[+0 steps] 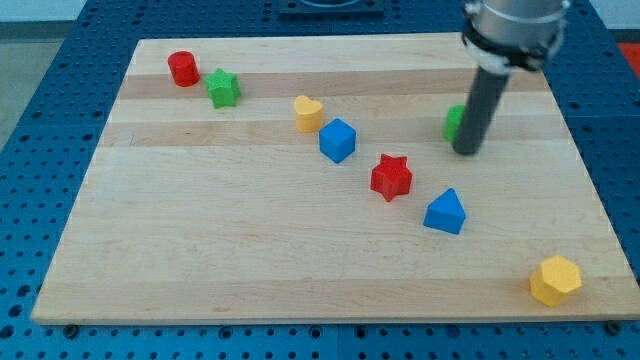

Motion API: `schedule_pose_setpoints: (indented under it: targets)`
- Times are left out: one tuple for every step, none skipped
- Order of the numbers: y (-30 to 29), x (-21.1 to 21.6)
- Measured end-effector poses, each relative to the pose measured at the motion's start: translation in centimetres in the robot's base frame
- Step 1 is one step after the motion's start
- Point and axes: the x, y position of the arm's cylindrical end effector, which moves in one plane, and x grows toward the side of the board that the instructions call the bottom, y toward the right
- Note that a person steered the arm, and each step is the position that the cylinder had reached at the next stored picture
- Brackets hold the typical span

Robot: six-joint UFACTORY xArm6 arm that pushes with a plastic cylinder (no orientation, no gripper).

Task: Push the blue triangle below the green circle

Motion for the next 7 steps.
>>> schedule_pose_setpoints:
  targets:
    - [1.1,3.6]
    - [1.2,8.6]
    - [-0.8,9.4]
    - [0.4,10.7]
    - [0.3,13.8]
    - [-2.8,15.2]
    - [-6.0,11.5]
